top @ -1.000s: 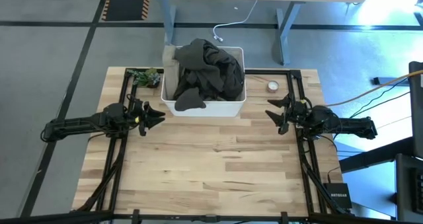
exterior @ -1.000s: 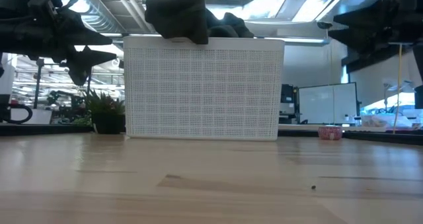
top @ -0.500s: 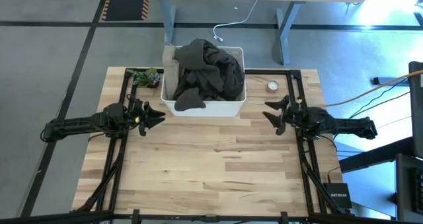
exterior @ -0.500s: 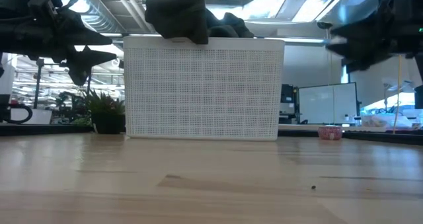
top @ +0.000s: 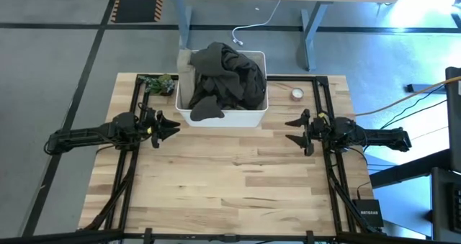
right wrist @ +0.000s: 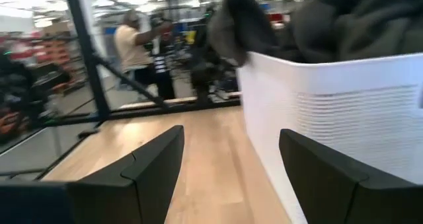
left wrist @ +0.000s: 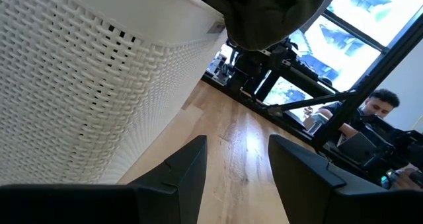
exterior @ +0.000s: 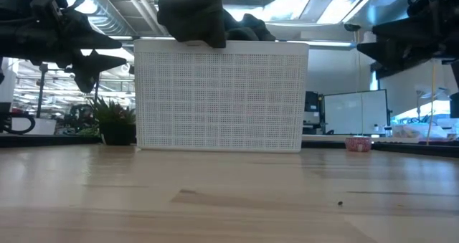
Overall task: Sort clothes
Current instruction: Return to Home Position
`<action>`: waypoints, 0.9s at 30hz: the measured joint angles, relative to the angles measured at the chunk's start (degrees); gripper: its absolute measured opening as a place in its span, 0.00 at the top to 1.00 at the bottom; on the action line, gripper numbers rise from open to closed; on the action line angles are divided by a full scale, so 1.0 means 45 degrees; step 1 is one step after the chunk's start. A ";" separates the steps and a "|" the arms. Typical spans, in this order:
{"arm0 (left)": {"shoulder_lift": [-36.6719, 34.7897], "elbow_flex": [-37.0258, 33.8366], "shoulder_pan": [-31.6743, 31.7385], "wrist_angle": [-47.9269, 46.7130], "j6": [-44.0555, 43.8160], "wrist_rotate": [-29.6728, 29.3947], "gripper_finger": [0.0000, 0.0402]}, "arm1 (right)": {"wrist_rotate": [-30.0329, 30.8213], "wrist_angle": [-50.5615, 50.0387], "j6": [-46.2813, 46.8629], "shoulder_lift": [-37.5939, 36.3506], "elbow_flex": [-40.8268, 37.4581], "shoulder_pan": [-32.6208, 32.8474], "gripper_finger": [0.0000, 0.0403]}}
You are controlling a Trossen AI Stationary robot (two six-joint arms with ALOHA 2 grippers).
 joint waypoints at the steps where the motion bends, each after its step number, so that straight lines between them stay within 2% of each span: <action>1: 0.0001 -0.0004 0.0000 0.0000 0.0000 -0.0001 0.61 | -0.0142 0.0000 -0.0082 0.0000 0.0000 0.0000 0.33; 27: 0.0001 -0.0003 0.0000 0.0000 0.0000 0.0001 0.61 | -0.0225 -0.0016 0.0282 0.0000 -0.0005 -0.0005 0.33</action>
